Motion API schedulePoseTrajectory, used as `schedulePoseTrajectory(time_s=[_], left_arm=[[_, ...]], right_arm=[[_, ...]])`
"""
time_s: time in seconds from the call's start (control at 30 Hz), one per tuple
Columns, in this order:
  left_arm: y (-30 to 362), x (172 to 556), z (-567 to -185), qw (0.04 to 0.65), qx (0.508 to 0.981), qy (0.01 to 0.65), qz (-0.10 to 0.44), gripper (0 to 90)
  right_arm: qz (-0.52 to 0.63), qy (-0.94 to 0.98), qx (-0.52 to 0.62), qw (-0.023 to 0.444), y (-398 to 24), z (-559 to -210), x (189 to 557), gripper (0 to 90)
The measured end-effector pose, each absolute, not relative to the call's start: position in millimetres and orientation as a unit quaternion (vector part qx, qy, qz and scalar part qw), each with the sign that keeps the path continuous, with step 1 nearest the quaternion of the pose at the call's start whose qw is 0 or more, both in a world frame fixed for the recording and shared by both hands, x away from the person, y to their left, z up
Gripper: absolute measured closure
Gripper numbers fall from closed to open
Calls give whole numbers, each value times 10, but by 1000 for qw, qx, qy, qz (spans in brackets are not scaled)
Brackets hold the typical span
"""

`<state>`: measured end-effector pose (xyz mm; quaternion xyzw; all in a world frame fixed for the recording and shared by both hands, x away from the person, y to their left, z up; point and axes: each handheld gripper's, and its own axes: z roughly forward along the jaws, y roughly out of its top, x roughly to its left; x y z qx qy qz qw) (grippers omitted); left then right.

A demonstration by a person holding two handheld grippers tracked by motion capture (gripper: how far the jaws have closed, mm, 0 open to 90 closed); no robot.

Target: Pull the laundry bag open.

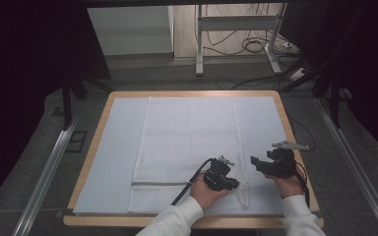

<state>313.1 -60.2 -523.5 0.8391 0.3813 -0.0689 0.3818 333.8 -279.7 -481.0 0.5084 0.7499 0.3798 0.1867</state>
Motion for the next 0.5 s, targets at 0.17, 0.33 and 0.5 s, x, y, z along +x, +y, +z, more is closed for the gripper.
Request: schedulePoseTrajectory(time_s=[0.17, 0.33, 0.5], left_arm=[[-572, 3138, -5215, 385, 839, 377, -75, 846], [-532, 3132, -5183, 391, 838, 374, -74, 851], [-487, 3128, -5137, 397, 834, 375, -72, 858]], right_arm=[[378, 755, 507, 175, -2782, -4808, 3337, 277], [374, 761, 503, 165, -2761, -4817, 3338, 275], [373, 765, 501, 159, -2741, -4822, 3337, 274]])
